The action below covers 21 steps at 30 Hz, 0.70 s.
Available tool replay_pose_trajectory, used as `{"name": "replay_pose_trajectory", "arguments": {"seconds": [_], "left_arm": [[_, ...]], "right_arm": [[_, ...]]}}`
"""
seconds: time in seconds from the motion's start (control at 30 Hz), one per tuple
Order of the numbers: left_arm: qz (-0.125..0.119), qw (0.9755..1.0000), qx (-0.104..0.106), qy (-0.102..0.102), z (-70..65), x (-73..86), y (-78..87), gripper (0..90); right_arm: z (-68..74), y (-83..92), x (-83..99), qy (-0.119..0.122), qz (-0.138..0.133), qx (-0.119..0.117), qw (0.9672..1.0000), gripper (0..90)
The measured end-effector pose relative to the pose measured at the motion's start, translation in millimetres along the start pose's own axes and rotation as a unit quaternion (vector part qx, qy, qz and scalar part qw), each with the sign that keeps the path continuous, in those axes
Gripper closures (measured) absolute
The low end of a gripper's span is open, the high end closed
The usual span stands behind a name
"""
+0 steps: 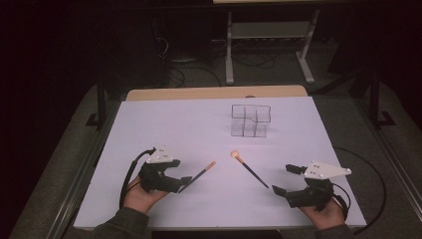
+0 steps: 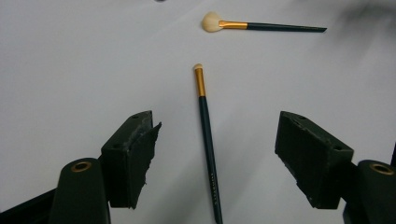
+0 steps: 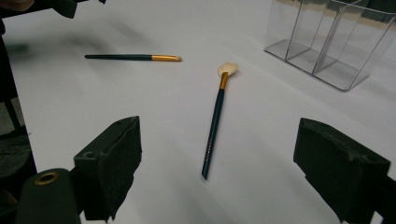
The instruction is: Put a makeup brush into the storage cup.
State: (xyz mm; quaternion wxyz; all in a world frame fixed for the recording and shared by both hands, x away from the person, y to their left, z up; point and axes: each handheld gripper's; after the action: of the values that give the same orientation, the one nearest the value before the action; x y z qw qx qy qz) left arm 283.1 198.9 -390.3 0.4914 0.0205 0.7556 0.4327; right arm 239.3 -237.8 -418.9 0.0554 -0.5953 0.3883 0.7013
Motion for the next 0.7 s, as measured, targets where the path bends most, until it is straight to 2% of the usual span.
{"name": "replay_pose_trajectory", "arguments": {"seconds": [0.1,0.2,0.27,0.3,0.5,0.7], "left_arm": [[0.014,0.9999,0.002,-0.002,0.3,-4.1,-6.1,29.2],[0.024,0.9997,0.007,0.007,0.8,-8.9,-13.5,31.9],[0.028,0.9996,0.007,0.003,1.7,-10.6,-15.2,32.4],[0.03,0.9994,0.009,0.011,1.0,-11.5,-17.0,33.3],[0.057,0.9982,0.011,0.013,4.4,-18.3,-26.3,37.1],[0.07,0.9973,0.011,0.018,5.4,-22.4,-32.0,40.7]], "right_arm": [[0.0,-0.2,-0.1,0.0,0.0,-0.001,1.0,14.1],[-0.1,-0.2,-0.2,0.001,0.002,-0.001,1.0,14.2],[-0.3,-0.1,-0.2,0.001,0.002,-0.001,1.0,14.2],[-0.4,-0.1,-0.2,0.0,0.003,-0.002,1.0,14.2],[-1.1,0.4,-0.3,0.001,0.003,-0.003,1.0,14.2],[-1.6,0.6,-0.3,0.001,0.003,-0.004,1.0,14.2]]}}
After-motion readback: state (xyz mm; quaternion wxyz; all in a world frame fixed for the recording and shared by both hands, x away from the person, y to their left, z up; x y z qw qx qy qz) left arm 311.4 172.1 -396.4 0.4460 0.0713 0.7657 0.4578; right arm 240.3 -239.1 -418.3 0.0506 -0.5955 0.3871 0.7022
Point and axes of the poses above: each handheld gripper's, and its own axes: y roughly backward along the jaws, x roughly out of its underside, z roughly to its left, and after that the axes turned 6 degrees about y, right-handed
